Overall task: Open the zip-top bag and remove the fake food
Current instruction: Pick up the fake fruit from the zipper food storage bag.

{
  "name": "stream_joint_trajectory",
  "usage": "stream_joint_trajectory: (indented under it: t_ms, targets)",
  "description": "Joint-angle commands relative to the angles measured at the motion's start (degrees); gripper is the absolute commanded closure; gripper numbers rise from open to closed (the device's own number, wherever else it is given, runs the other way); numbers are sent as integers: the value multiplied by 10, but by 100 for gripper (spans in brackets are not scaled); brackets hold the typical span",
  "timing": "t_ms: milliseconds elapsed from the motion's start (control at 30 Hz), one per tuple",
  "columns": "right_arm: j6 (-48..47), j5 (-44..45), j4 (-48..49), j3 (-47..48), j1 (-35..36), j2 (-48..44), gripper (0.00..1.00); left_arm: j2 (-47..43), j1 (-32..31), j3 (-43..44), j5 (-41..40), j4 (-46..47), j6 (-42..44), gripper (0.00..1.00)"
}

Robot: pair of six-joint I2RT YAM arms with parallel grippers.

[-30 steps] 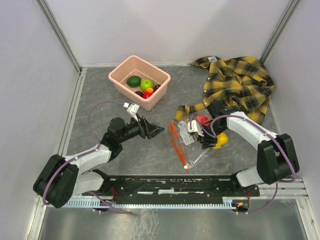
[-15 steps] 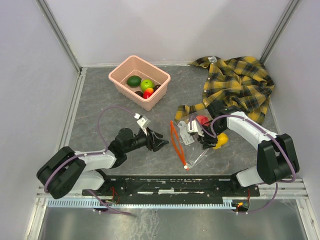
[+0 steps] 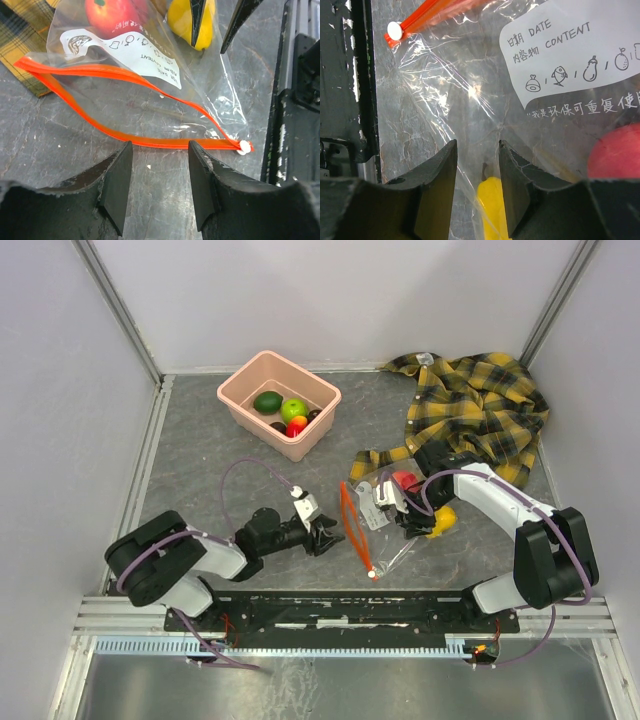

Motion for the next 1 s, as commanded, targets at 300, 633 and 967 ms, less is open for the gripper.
stream_joint_trajectory:
  t_ms: [300, 633, 967]
  targets:
    - [-14, 0, -4, 21, -19, -45, 53, 106, -30, 42, -7, 160, 163, 43]
    - [-63, 37, 61, 11, -55, -95, 43, 168, -34, 72, -3, 196, 202, 39]
    - [-142, 74, 124, 108, -70, 6, 28, 182, -38, 92, -38, 163, 203, 30]
